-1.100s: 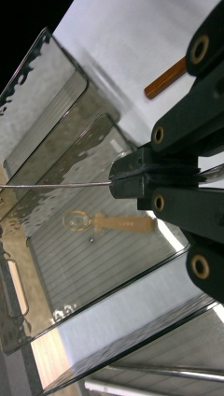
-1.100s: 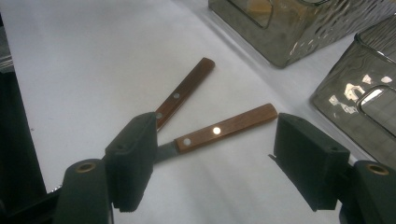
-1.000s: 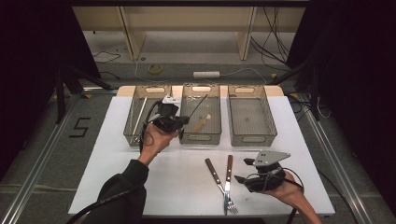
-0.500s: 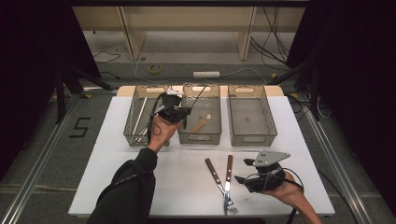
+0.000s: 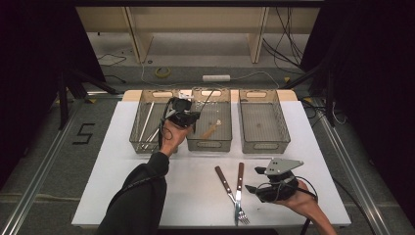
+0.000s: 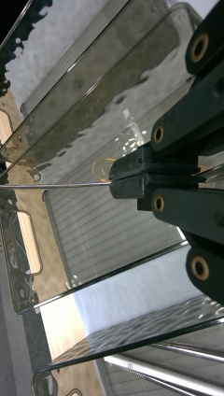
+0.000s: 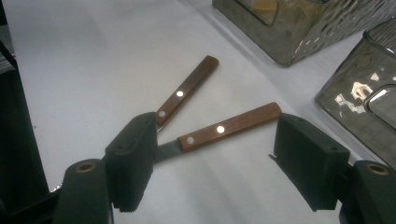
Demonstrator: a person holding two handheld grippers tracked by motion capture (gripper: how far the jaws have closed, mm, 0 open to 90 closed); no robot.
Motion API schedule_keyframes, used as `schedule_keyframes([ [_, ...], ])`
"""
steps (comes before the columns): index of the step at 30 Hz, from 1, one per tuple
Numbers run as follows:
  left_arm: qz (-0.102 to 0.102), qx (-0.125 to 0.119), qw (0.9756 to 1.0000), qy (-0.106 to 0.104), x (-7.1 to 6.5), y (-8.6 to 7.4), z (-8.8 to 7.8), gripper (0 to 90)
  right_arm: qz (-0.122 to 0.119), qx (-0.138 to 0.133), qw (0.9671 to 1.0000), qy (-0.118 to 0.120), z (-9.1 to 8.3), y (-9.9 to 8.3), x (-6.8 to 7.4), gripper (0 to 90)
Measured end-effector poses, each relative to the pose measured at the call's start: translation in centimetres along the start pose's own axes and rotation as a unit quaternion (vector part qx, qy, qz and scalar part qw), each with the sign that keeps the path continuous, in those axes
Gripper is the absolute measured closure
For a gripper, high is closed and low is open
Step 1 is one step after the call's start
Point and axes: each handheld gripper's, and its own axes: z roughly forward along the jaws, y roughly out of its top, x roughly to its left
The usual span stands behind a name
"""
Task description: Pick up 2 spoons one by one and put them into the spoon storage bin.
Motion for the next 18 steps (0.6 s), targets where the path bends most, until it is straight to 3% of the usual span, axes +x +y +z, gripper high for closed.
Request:
schedule_keyframes([
  [8,-0.007,0.003,1.0000,0.003,0.3,-0.3,0.6,87.5,0.001,0.001,1.0000,0.002,0.0,0.0,0.0,31.4],
  [12,-0.024,0.005,0.9997,-0.004,0.5,-0.2,0.6,71.8,-0.001,0.000,1.0000,0.002,0.0,0.0,0.0,31.4],
  [18,-0.037,-0.006,0.9990,-0.024,0.2,0.0,-1.1,54.8,0.002,-0.001,1.0000,0.001,0.0,0.0,0.0,31.4],
])
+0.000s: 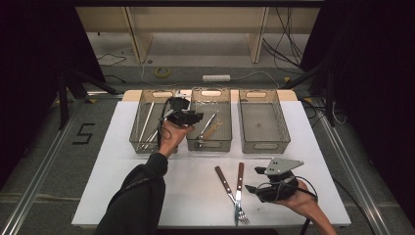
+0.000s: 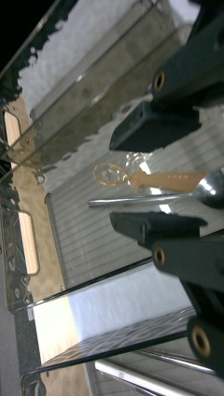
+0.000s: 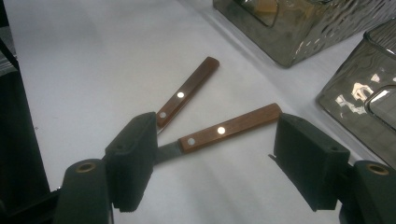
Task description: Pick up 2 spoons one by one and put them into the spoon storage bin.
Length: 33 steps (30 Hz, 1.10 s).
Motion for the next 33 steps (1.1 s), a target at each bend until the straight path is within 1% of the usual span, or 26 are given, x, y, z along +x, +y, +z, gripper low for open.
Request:
schedule_keyframes([
  [2,0.001,-0.001,1.0000,-0.007,-0.2,-0.1,-0.8,48.1,0.000,0.000,1.0000,0.001,0.0,0.0,0.1,31.5],
  [3,0.005,0.000,0.9999,-0.011,-0.3,-0.2,-1.3,44.7,0.000,-0.001,1.0000,0.001,0.1,0.1,0.1,31.5],
  [6,0.013,-0.013,0.9994,-0.028,-0.6,-0.7,-2.9,37.1,0.002,-0.004,1.0000,0.003,0.2,0.2,0.1,31.6],
  [8,0.026,-0.012,0.9989,-0.037,-0.7,-1.2,-4.0,33.6,0.004,-0.004,1.0000,0.003,0.4,0.3,0.2,31.9],
  [10,0.040,-0.010,0.9982,-0.044,-0.7,-1.7,-4.9,31.0,0.003,-0.005,1.0000,0.002,0.5,0.5,0.3,32.0],
  [13,0.048,-0.012,0.9975,-0.051,-0.5,-2.5,-6.3,29.3,0.007,-0.008,0.9999,0.005,0.7,0.8,0.4,33.1],
  [15,0.050,-0.019,0.9970,-0.056,-0.4,-3.1,-7.1,28.2,0.007,-0.008,0.9999,0.004,0.9,0.9,0.5,34.1],
  [17,0.053,-0.021,0.9965,-0.061,-0.5,-3.7,-7.7,26.9,0.005,-0.007,1.0000,0.005,1.1,1.1,0.7,35.4],
  [19,0.060,-0.020,0.9959,-0.065,-0.5,-4.4,-8.2,25.9,0.003,-0.007,1.0000,0.005,1.3,1.2,0.8,36.7],
  [21,0.060,-0.020,0.9956,-0.069,-0.4,-5.0,-8.6,24.8,0.002,-0.006,1.0000,0.006,1.4,1.3,0.8,38.1],
  [24,0.054,-0.026,0.9950,-0.079,-0.3,-6.0,-9.2,24.0,0.004,-0.005,1.0000,0.006,1.6,1.5,0.9,40.5],
  [27,0.056,-0.023,0.9955,-0.073,-0.1,-6.8,-9.7,22.4,0.005,-0.003,1.0000,0.007,1.8,1.7,0.9,43.0],
  [30,0.046,-0.030,0.9957,-0.074,0.2,-7.9,-10.3,22.3,0.008,-0.003,0.9999,0.009,2.0,1.9,0.9,46.1],
  [33,0.048,-0.027,0.9958,-0.073,0.2,-9.2,-10.8,21.2,0.012,-0.001,0.9999,0.010,2.5,2.1,0.9,49.2],
])
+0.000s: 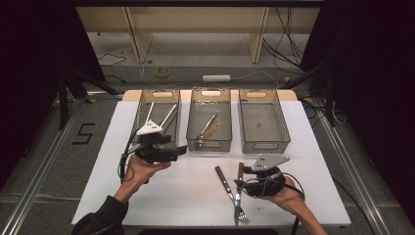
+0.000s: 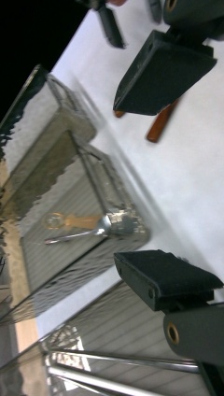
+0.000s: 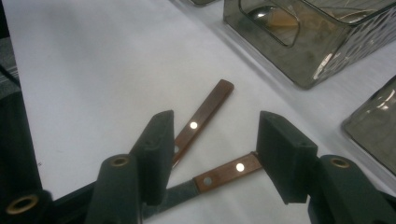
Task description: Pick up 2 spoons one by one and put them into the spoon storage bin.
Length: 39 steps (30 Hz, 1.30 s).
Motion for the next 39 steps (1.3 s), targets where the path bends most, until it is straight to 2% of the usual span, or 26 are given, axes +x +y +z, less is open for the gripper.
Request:
schedule_keyframes([
  [5,0.002,-0.008,0.9999,-0.007,-0.4,-1.6,-0.8,20.6,0.004,0.003,1.0000,0.005,0.8,0.6,0.0,54.2],
  [14,0.005,-0.019,0.9997,-0.016,-1.4,-3.3,-2.0,20.3,-0.002,0.008,0.9999,0.011,2.4,1.5,0.2,64.3],
  [17,0.018,-0.015,0.9997,-0.009,-1.7,-3.7,-2.2,20.3,-0.004,0.009,0.9998,0.015,2.8,1.8,0.2,69.3],
  [21,0.012,-0.021,0.9997,-0.009,-1.8,-4.2,-2.6,19.9,-0.004,0.010,0.9997,0.020,3.5,2.2,0.2,75.8],
  [25,0.026,-0.025,0.9993,-0.006,-1.8,-4.7,-2.9,19.9,-0.010,0.016,0.9995,0.026,4.2,2.5,0.2,82.2],
  [31,0.025,-0.030,0.9992,0.001,-1.6,-5.2,-3.4,19.8,-0.014,0.023,0.9992,0.031,4.9,2.8,0.1,89.3],
  [39,0.028,-0.031,0.9990,0.017,-1.3,-5.6,-3.8,19.7,-0.017,0.033,0.9987,0.034,5.5,3.0,0.1,90.0],
])
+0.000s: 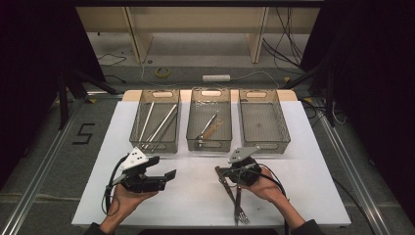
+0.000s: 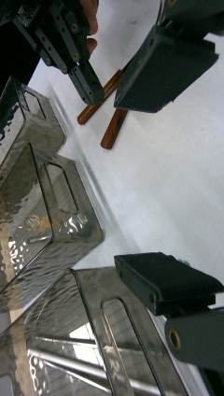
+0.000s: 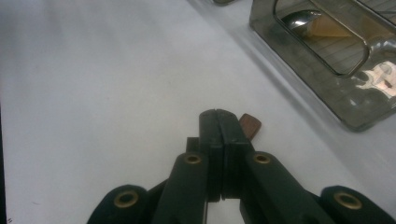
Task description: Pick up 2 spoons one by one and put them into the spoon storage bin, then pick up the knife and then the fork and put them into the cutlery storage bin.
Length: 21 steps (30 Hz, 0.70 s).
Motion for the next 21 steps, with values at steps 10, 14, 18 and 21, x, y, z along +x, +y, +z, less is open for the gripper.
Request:
schedule_keyframes([
  [10,-0.003,-0.003,1.0000,-0.001,-0.3,-0.3,-0.5,19.3,0.000,0.014,0.9999,0.007,0.9,0.2,-0.5,90.0],
  [14,0.001,-0.003,1.0000,-0.002,-0.6,-0.4,-0.6,19.1,0.001,0.024,0.9997,0.011,1.4,0.2,-0.5,90.0],
  [18,0.002,-0.004,1.0000,-0.005,-0.9,-0.5,-0.8,18.9,-0.006,0.034,0.9993,0.017,2.0,0.5,-0.5,90.0],
  [21,0.004,-0.003,1.0000,-0.004,-1.0,-0.6,-0.9,18.8,-0.009,0.043,0.9988,0.020,2.4,0.8,-0.5,90.0],
])
